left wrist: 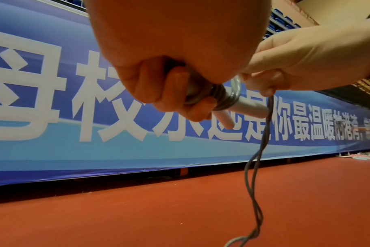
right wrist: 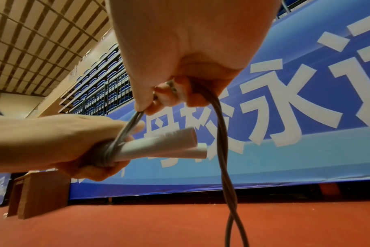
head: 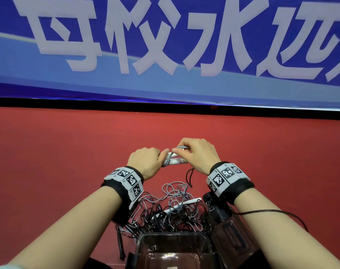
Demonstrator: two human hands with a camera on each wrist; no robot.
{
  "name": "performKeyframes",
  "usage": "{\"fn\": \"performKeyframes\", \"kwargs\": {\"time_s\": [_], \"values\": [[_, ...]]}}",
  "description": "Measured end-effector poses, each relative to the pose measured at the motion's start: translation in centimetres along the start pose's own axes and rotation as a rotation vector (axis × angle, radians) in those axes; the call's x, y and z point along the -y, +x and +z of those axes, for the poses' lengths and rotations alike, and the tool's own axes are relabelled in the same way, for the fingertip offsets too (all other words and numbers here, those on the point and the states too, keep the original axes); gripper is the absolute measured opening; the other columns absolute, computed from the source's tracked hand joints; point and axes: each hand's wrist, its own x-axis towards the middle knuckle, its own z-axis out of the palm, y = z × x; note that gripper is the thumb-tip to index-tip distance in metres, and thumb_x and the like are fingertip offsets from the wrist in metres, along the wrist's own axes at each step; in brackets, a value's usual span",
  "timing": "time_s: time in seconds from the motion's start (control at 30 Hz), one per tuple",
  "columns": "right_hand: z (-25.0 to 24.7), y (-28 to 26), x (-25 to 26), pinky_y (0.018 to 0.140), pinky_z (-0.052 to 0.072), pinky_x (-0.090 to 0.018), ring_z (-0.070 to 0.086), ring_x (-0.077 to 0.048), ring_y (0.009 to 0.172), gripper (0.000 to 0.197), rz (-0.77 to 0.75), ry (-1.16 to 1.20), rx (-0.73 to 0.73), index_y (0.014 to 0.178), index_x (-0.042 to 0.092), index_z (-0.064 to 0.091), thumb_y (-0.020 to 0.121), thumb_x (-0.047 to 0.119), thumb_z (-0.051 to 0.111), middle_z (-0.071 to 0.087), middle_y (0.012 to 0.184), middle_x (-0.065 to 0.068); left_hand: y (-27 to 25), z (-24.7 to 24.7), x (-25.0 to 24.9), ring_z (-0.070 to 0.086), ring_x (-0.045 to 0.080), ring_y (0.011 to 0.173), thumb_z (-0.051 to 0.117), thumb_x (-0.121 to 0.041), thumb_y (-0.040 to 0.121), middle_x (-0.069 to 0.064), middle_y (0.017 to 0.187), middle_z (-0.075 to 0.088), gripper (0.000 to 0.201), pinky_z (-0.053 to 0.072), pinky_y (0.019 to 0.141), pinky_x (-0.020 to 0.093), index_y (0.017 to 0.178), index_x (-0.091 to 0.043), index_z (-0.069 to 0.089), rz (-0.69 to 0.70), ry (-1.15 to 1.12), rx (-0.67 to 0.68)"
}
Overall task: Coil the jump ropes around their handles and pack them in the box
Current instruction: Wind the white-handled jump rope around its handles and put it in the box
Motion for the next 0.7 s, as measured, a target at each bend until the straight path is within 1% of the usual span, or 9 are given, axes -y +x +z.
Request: {"fn": "performKeyframes", "kwargs": {"time_s": [0.1, 0.23, 0.33, 0.4, 0.43, 0.5, 0.53, 0.63, 0.7], "values": [[-0.3, 0.1, -0.8, 0.061, 0.034, -0.028, 0.052, -0.007, 0.064, 0.021, 0.020, 0.042, -0.002, 0.083, 0.030, 0.063, 0.085, 0.051, 0.063, 0.057, 0.064, 0.012, -0.7, -0.6, -0.6, 0.054, 0.020, 0.060, 0.014, -0.066, 0.097, -0.002, 0.060, 0.055, 0.071, 0.037, 0.061, 0.030, 0.070, -0.021, 0.062, 0.104, -0.124, 0.064], [-0.4, 0.1, -1.6, 0.061, 0.042, -0.031, 0.052, -0.006, 0.059, 0.033, 0.058, 0.240, 0.053, 0.088, 0.027, 0.055, 0.074, 0.047, 0.077, 0.058, 0.064, 0.009, -1.5, -1.1, -1.6, 0.040, 0.018, 0.049, 0.034, -0.082, 0.081, -0.003, 0.053, 0.044, 0.068, 0.030, 0.051, 0.031, 0.061, -0.017, 0.041, 0.242, -0.052, 0.127], [-0.7, 0.4, -1.8, 0.056, 0.039, -0.024, 0.047, -0.003, 0.053, 0.028, 0.076, 0.337, 0.139, 0.087, 0.024, 0.060, 0.075, 0.040, 0.080, 0.057, 0.064, 0.008, -1.7, -1.1, -2.2, 0.038, 0.019, 0.049, 0.042, -0.077, 0.084, -0.002, 0.053, 0.042, 0.064, 0.026, 0.049, 0.033, 0.061, -0.017, 0.039, 0.312, -0.062, 0.128], [-1.0, 0.5, -2.3, 0.052, 0.037, -0.021, 0.044, -0.005, 0.050, 0.022, 0.137, 0.455, 0.233, 0.086, 0.022, 0.063, 0.078, 0.036, 0.078, 0.055, 0.062, 0.008, -1.8, -1.2, -2.3, 0.041, 0.020, 0.050, 0.040, -0.071, 0.090, 0.000, 0.054, 0.046, 0.062, 0.028, 0.050, 0.034, 0.064, -0.015, 0.046, 0.345, -0.107, 0.108], [-1.2, 0.5, -2.6, 0.051, 0.036, -0.020, 0.044, -0.007, 0.052, 0.020, 0.178, 0.523, 0.284, 0.087, 0.021, 0.065, 0.080, 0.036, 0.076, 0.054, 0.061, 0.007, -1.8, -1.3, -2.4, 0.044, 0.020, 0.051, 0.040, -0.068, 0.093, 0.001, 0.056, 0.049, 0.061, 0.030, 0.051, 0.034, 0.067, -0.014, 0.053, 0.359, -0.138, 0.093], [-1.3, 0.3, -2.9, 0.057, 0.039, -0.021, 0.050, -0.012, 0.063, 0.025, 0.275, 0.659, 0.352, 0.088, 0.018, 0.068, 0.087, 0.042, 0.066, 0.058, 0.069, 0.003, -1.9, -1.5, -2.5, 0.045, 0.019, 0.051, 0.042, -0.056, 0.097, 0.001, 0.056, 0.053, 0.051, 0.033, 0.053, 0.033, 0.069, -0.018, 0.061, 0.371, -0.223, 0.053], [-1.3, 0.1, -2.9, 0.060, 0.042, -0.022, 0.054, -0.014, 0.068, 0.034, 0.351, 0.769, 0.371, 0.087, 0.016, 0.069, 0.091, 0.048, 0.057, 0.060, 0.073, 0.000, -1.9, -1.5, -2.6, 0.044, 0.019, 0.050, 0.044, -0.050, 0.098, 0.000, 0.056, 0.052, 0.046, 0.034, 0.053, 0.033, 0.068, -0.020, 0.061, 0.371, -0.257, 0.043], [-1.6, -0.2, -2.5, 0.053, 0.047, -0.023, 0.059, -0.016, 0.056, 0.064, 0.605, 1.177, 0.371, 0.079, 0.011, 0.065, 0.093, 0.065, 0.034, 0.063, 0.066, -0.005, -2.1, -1.4, -2.5, 0.047, 0.019, 0.051, 0.040, -0.046, 0.093, -0.001, 0.057, 0.054, 0.036, 0.039, 0.053, 0.036, 0.067, -0.025, 0.054, 0.318, -0.402, 0.044], [-1.4, -0.2, -2.8, 0.062, 0.047, -0.028, 0.059, -0.021, 0.061, 0.074, 0.660, 1.290, 0.337, 0.083, 0.008, 0.065, 0.092, 0.071, 0.025, 0.066, 0.071, -0.010, -1.8, -1.2, -2.1, 0.052, 0.018, 0.052, 0.042, -0.043, 0.091, -0.003, 0.058, 0.059, 0.023, 0.046, 0.055, 0.039, 0.078, -0.031, 0.057, 0.242, -0.658, 0.026]]}}
